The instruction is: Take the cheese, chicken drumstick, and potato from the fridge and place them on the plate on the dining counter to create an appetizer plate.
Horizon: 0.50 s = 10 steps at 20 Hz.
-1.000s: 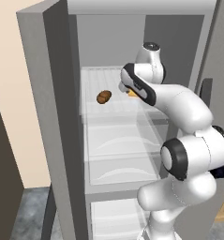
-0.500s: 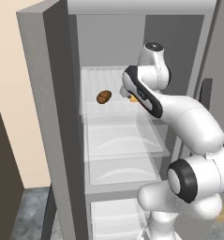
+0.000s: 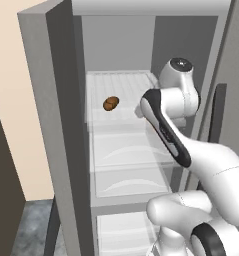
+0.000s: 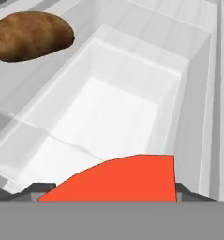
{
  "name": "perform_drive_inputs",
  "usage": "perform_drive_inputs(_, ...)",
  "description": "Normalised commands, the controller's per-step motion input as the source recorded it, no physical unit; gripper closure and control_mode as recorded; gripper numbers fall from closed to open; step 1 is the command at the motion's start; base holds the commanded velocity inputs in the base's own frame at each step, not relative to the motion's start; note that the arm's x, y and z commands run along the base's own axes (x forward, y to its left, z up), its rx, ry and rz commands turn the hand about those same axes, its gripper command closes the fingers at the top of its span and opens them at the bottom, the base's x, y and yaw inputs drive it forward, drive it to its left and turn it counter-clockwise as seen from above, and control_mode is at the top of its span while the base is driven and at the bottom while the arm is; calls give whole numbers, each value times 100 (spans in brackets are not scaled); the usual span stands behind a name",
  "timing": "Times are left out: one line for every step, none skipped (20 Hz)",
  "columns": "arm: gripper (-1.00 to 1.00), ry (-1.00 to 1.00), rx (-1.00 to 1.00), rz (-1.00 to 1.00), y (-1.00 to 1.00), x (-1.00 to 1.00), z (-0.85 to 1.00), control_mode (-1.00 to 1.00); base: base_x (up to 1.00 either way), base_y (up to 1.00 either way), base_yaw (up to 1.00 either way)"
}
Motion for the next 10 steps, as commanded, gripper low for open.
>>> perform_drive_inputs(100,-6,0,0,0,-72,0,-100,0,0,0)
perform_drive_inputs(100,-5,-1,0,0,-77,0,-100,0,0,0)
perform_drive_inputs(100,-5,-1,0,0,-84,0,-100,0,0,0)
perform_drive_inputs(100,0,0,0,0,0,0,100,-89,1,0)
perform_drive_inputs(100,0,0,0,0,0,0,100,-95,1,0)
perform_drive_inputs(100,0,0,0,0,0,0,100,-99,1,0)
perform_drive_inputs(100,0,0,0,0,0,0,100,-100,0,0)
perform_drive_inputs(100,0,0,0,0,0,0,100,-100,0,0)
perform_drive_inputs(100,0,0,0,0,0,0,100,-100,0,0)
perform_drive_inputs(100,0,0,0,0,0,0,100,-100,0,0)
